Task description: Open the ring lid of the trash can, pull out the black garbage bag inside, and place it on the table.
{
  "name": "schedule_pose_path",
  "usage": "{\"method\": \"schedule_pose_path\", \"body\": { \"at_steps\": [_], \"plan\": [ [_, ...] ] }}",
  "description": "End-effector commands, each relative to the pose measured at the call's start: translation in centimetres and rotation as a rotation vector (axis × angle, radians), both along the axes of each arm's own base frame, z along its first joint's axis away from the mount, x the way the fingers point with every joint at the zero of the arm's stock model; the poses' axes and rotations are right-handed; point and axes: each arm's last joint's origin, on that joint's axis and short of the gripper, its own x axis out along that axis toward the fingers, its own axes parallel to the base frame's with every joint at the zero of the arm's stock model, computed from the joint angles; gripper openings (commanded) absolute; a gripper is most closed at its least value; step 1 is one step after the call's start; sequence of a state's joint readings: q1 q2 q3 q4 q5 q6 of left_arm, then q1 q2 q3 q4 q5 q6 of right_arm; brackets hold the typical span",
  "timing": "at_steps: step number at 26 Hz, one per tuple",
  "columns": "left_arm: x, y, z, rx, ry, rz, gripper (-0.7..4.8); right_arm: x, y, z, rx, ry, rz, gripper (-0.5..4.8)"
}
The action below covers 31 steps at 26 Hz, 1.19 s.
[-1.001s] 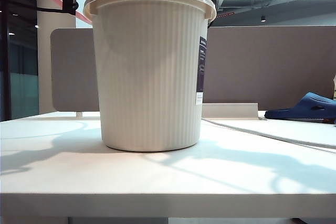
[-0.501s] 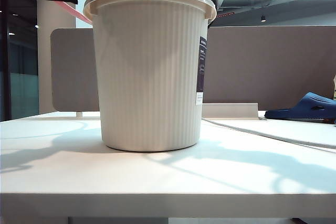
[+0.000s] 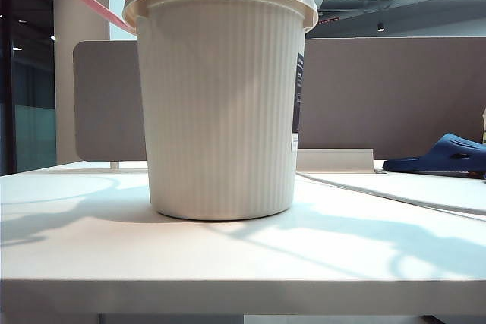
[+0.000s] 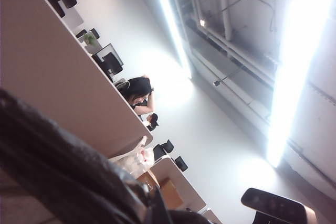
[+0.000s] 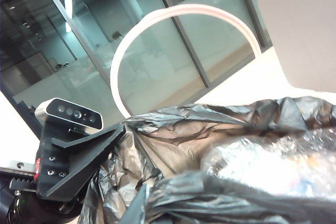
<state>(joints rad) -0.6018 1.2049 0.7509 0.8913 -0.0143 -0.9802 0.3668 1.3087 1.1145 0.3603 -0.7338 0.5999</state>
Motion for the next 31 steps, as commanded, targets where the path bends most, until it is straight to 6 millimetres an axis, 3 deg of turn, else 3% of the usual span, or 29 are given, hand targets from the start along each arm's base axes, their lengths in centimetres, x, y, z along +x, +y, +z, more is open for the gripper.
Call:
{"method": "schedule_pose_path", "body": {
  "at_steps": [1, 12, 24, 31],
  "plan": [
    [-0.2, 0.1, 1.3, -0.004, -0.063, 0.003, -0.06, -0.2, -0.1, 1.1, 0.010, -0.061, -0.005, -0.05],
    [0.0, -0.1, 4.3, 0.027, -0.112, 0.030, -0.06, 0.1, -0.1, 1.7, 0.002, -0.103, -0.036, -0.05],
    [0.7, 0.5, 4.4, 0.016, -0.107, 0.074, -0.06, 0.8, 0.0, 1.3, -0.022, -0.140, -0.086, -0.05],
    [2.0, -0.6, 7.2, 0.023, -0.166, 0.018, -0.06, 1.6, -0.5, 1.8, -0.018, -0.155, -0.101, -0.05]
  ]
}}
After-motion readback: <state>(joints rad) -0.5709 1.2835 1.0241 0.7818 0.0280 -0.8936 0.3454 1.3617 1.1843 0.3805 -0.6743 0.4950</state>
